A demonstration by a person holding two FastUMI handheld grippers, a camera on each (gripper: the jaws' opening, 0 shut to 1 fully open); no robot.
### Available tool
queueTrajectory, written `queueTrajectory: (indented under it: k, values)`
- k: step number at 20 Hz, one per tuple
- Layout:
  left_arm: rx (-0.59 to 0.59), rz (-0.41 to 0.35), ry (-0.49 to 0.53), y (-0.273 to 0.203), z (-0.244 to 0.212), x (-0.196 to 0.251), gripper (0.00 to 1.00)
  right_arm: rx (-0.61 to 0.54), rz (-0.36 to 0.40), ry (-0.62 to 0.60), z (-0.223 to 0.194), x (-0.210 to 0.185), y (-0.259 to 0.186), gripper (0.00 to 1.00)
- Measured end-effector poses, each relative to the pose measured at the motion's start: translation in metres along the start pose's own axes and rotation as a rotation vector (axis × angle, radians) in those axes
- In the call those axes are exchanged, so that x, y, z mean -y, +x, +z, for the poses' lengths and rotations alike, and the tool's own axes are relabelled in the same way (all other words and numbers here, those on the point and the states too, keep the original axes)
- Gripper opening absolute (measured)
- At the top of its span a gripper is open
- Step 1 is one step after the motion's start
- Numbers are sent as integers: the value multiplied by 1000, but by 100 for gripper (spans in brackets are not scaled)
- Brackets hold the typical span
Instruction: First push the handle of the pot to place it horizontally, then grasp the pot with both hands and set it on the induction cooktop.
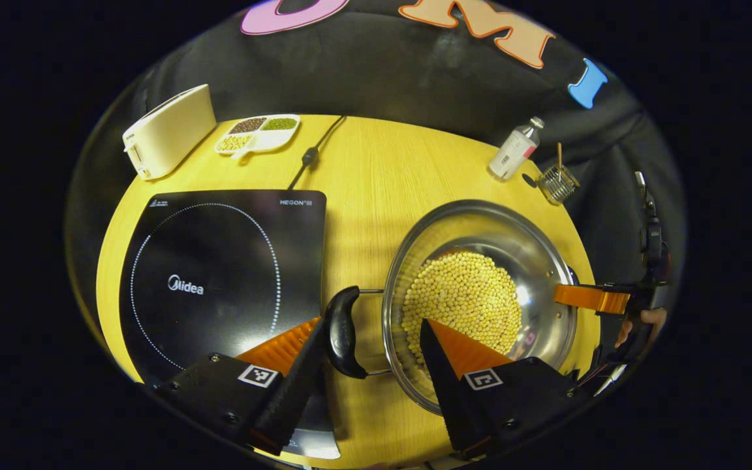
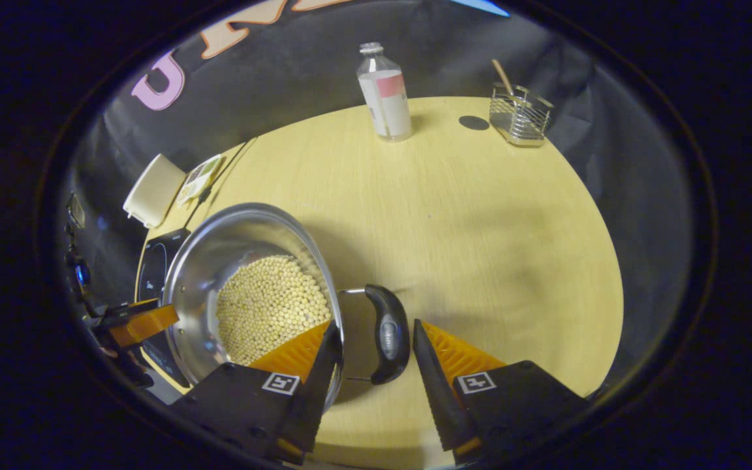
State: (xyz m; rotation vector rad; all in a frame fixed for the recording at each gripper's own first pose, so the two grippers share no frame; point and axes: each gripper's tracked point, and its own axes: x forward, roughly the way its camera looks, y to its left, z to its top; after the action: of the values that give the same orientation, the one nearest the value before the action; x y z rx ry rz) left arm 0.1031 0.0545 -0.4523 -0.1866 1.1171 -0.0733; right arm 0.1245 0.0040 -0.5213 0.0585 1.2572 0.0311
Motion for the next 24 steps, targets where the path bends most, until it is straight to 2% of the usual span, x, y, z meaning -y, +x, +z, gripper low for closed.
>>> queueTrajectory:
  k: [4,5,6,8,9,11,12,13,14,15,16,17,18,19,20,21,24]
  values:
    - [-23,0,22,11,-2,6,88,-3,-19,-7,1,8,3,70]
    - [-34,-6,16,14,-4,9,89,-2,-24,-6,1,10,5,72]
    - [-41,-8,17,17,-5,11,88,-5,-26,-4,2,13,6,70]
    - [-42,10,29,25,-4,9,89,-12,-30,-7,0,15,7,70]
    - [-47,25,37,29,-5,7,85,-16,-8,-7,2,12,7,70]
    - [-89,58,52,33,-13,2,75,-15,-14,-6,1,13,9,56]
    - [-72,66,61,35,-9,2,72,-11,-15,-7,3,14,10,61]
    - [-81,68,64,39,-10,1,72,-11,-11,-6,2,14,9,56]
    - [-81,66,66,40,-10,1,73,-11,-19,-3,6,15,6,61]
    - [-85,64,68,40,-10,1,73,-5,-22,-2,3,15,7,52]
    - [-91,58,64,39,-9,1,70,-5,-27,-2,4,15,1,55]
    - [-96,56,47,39,-9,2,67,-9,-29,-4,0,14,7,47]
    - [-109,52,31,40,-11,3,65,-5,-32,0,5,14,8,46]
    - [-112,51,25,38,-13,2,64,-4,-30,-4,3,14,4,41]
    - [-97,53,28,37,-10,2,64,-2,-29,-4,4,13,1,41]
    - [-84,57,38,35,-6,0,66,-3,-24,-2,4,13,-2,46]
    - [-36,62,45,22,4,-2,64,25,-6,8,3,8,-26,46]
